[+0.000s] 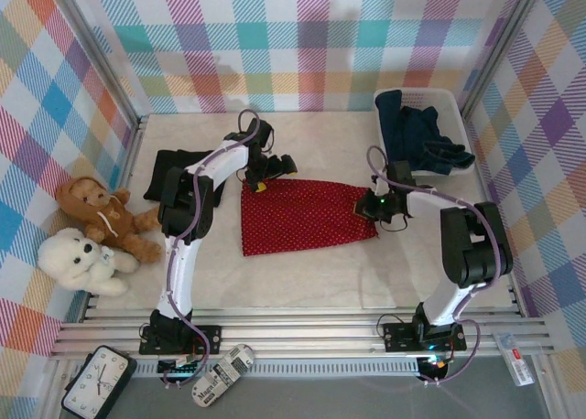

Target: Fold and stack the skirts

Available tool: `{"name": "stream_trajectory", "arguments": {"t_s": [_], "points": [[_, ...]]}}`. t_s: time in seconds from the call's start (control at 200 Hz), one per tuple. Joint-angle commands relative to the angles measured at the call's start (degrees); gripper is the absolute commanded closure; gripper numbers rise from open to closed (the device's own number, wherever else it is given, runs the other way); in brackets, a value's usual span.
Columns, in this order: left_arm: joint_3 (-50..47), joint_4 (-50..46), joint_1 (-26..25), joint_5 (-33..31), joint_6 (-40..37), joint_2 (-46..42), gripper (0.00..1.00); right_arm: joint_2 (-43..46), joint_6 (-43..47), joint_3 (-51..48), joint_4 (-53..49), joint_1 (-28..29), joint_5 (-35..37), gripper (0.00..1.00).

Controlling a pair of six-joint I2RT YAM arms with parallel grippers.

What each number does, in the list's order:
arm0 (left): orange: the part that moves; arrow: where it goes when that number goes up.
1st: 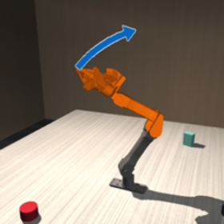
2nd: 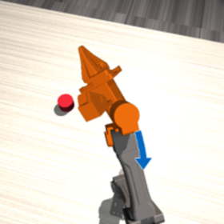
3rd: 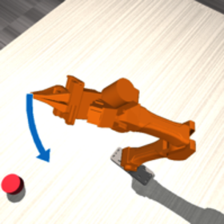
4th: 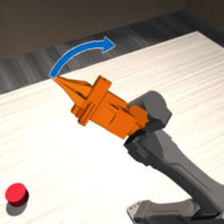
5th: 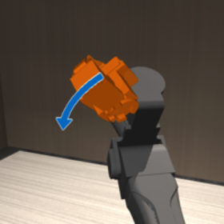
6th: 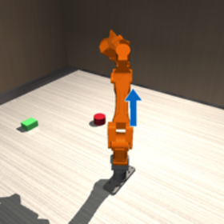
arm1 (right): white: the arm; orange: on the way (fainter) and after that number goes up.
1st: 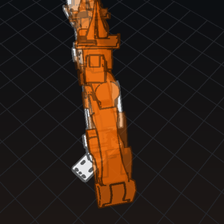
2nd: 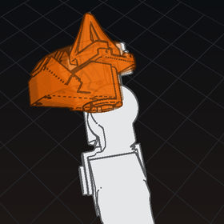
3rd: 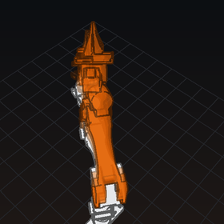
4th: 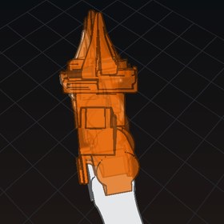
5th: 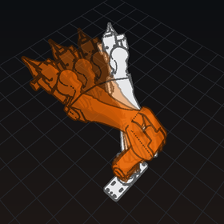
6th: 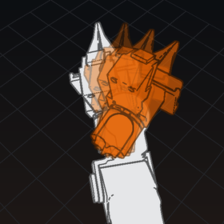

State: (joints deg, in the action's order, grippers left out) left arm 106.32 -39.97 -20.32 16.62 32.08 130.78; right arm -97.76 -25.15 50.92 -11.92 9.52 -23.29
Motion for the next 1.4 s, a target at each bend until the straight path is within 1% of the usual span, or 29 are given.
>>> {"name": "stream_trajectory", "arguments": {"t_s": [0.0,0.05,0.095,0.16,0.22,0.255,0.315,0.37,0.44,0.5,0.565,0.61,0.64,0.67,0.735,0.825,0.94,1.025,1.1,1.18,1.225,1.25,1.295,1.345,1.365,1.395], "points": [[-2.39,-3.44,1.02,-0.99,-0.57,2.15,0.0,-2.57,-2.18,-0.98,0.14,-1.97,-1.07,0.94],[-2.51,-3.53,1.13,-1.3,-0.7,2.2,0.0,-3.28,-1.24,-0.33,-1.05,-2.55,0.17,0.93],[-2.59,-3.66,1.24,-1.63,-0.87,2.27,0.0,-3.66,-0.7,-0.07,-1.0,-3.1,-0.6,0.91],[-2.74,-3.63,1.41,-1.95,-1.21,2.47,0.0,-3.43,-0.3,0.93,-1.8,-3.1,0.47,0.86],[-2.71,-3.63,1.64,-1.81,-1.46,2.79,0.0,-1.75,0.4,1.67,-3.56,-3.12,1.96,0.78],[-2.71,-3.63,1.68,-1.77,-1.7,2.9,0.0,0.1,0.47,1.64,-4.76,-3.1,3.44,0.72],[-2.62,-3.87,1.77,-1.72,-2.02,2.99,0.0,3.3,-0.34,1.81,-7.96,-2.93,7.72,0.61],[-2.31,-4.23,1.85,-1.25,-2.3,2.86,0.0,6.35,-1.61,1.98,-11.02,-2.46,12.49,0.55],[-1.85,-4.55,1.87,0.3,-2.62,2.12,0.0,9.33,-1.96,2.16,-13.14,-1.22,14.38,0.51],[-1.48,-4.75,1.86,2.29,-2.85,0.77,0.0,10.99,-1.97,2.41,-14.21,-0.05,13.05,0.51],[-1.14,-4.6,1.86,4.12,-2.97,-1.11,0.0,12.02,-2.97,2.34,-14.73,1.11,12.74,0.52],[-0.71,-4.83,1.86,4.62,-3.15,-2.33,0.0,12.32,-3.62,2.35,-14.93,1.74,12.46,0.58],[-0.28,-5.22,1.79,4.65,-3.28,-3.14,0.0,12.38,-4.0,2.19,-14.68,2.07,12.31,0.66],[0.04,-5.58,1.77,4.56,-3.41,-3.78,0.0,12.1,-4.23,2.2,-14.32,2.46,12.22,0.71],[0.38,-6.0,1.7,4.56,-3.51,-4.89,0.0,10.88,-4.66,2.59,-15.04,3.02,14.45,0.78],[-0.17,-5.92,1.52,5.22,-3.64,-4.91,0.0,8.75,-5.71,2.51,-15.6,3.14,20.16,0.82],[-2.06,-4.87,1.33,6.44,-3.17,-2.83,0.0,3.68,-4.66,3.04,-15.4,3.14,20.69,0.89],[-3.89,-3.85,1.42,4.65,-2.53,-0.59,0.0,-0.05,-4.76,3.75,-16.47,3.18,20.89,0.93],[-3.5,-4.7,1.8,1.68,-2.3,2.41,0.0,-0.01,-5.77,3.33,-16.26,3.13,21.21,0.94],[-1.18,-5.98,2.27,1.53,-2.75,5.14,0.0,1.99,-6.32,3.01,-16.76,3.14,22.75,0.93],[0.63,-6.75,2.21,3.51,-3.89,5.54,0.0,3.44,-6.2,3.13,-17.72,3.09,23.28,0.9],[1.39,-7.02,2.0,4.68,-4.54,5.25,0.0,4.44,-6.16,3.07,-18.07,3.14,23.29,0.86],[2.36,-7.42,1.57,5.83,-5.66,3.72,0.0,6.71,-7.09,2.41,-18.51,3.14,23.09,0.76],[3.93,-8.37,1.05,6.51,-6.78,1.51,0.0,9.89,-8.59,0.79,-18.17,3.14,22.27,0.62],[4.36,-8.65,0.91,6.69,-6.97,0.52,0.0,11.1,-9.53,-0.02,-18.07,3.14,22.16,0.55],[4.75,-8.72,0.74,7.04,-7.03,-0.99,0.0,13.09,-11.05,-1.29,-17.84,3.14,22.08,0.5]]}}
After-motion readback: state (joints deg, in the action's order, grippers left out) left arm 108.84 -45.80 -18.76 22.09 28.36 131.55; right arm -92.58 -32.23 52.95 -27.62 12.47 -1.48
